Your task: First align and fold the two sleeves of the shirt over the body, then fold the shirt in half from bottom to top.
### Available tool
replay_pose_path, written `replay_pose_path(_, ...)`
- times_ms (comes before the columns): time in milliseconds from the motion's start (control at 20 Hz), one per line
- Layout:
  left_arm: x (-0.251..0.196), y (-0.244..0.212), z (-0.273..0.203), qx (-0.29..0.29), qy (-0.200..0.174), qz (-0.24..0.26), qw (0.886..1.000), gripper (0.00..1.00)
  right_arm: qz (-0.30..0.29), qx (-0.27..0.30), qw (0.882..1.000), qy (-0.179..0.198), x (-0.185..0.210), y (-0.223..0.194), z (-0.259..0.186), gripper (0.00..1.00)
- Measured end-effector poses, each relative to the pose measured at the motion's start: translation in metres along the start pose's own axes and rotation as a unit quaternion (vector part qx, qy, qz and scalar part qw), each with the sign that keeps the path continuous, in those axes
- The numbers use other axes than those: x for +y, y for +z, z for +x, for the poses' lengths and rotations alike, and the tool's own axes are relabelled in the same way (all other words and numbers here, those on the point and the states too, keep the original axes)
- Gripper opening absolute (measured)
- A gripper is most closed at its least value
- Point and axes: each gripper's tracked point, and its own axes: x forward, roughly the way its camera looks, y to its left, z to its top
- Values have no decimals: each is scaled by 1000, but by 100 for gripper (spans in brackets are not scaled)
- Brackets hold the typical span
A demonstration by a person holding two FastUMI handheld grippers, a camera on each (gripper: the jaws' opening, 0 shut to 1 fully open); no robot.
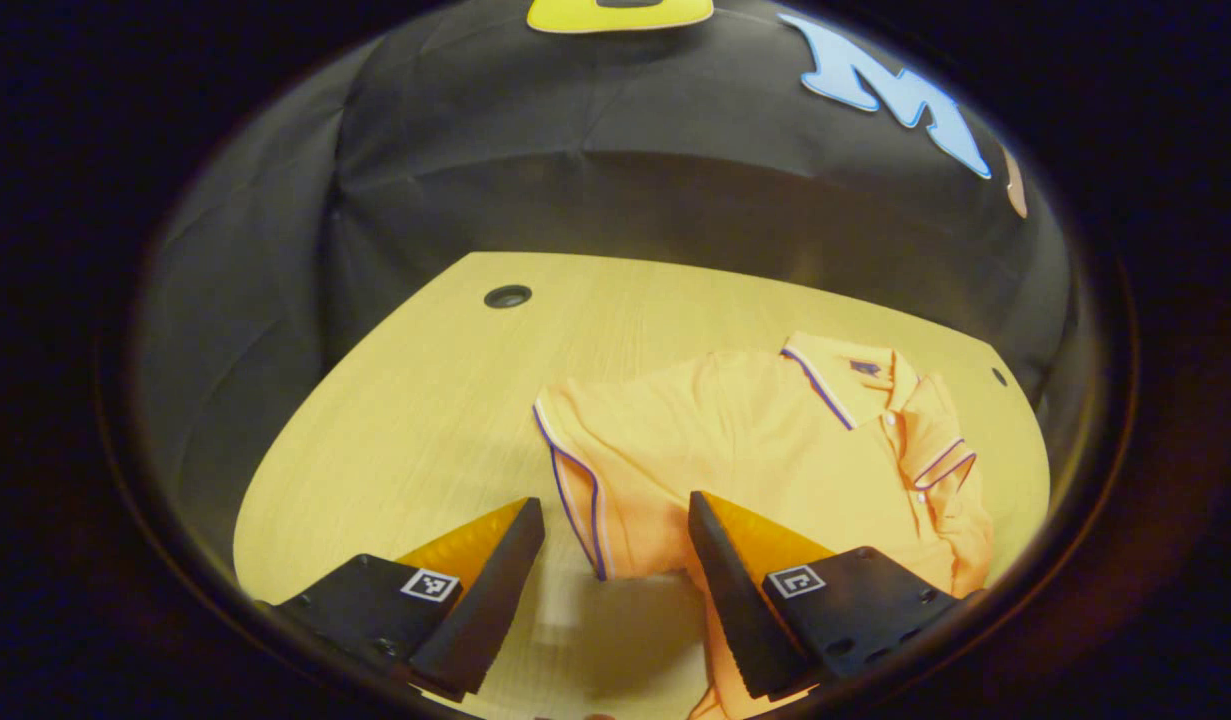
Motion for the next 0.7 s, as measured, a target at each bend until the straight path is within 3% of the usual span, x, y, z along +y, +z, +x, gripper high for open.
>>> replay_pose_path(50,3,-5,2,8,8,-4,1000,99,1,3,1000,-5,-3,-3,-3,42)
replay_pose_path(100,3,-3,5,0,8,4,1000,96,2,4,1000,-8,-5,-4,-4,39)
replay_pose_path(250,3,-8,5,5,17,28,999,94,3,7,1000,-12,-5,-6,-5,42)
replay_pose_path(350,0,-5,7,0,15,24,1000,84,4,7,1000,-9,-3,-6,-5,42)
replay_pose_path(400,0,-2,7,-7,15,20,1000,72,5,7,1000,-7,-1,-7,-4,39)
replay_pose_path(450,6,-3,7,-8,23,16,1000,50,6,9,1000,-5,1,-7,-3,42)
replay_pose_path(500,5,-1,7,-13,21,9,1000,34,5,10,1000,-4,2,-8,-2,42)
replay_pose_path(550,6,-3,7,-11,21,9,1000,26,3,11,1000,-4,3,-8,-2,42)
replay_pose_path(600,5,-2,6,-8,20,15,1000,13,1,10,1000,-3,3,-9,-2,42)
replay_pose_path(700,4,0,7,0,31,32,999,7,-2,12,1000,-3,2,-11,-3,42)
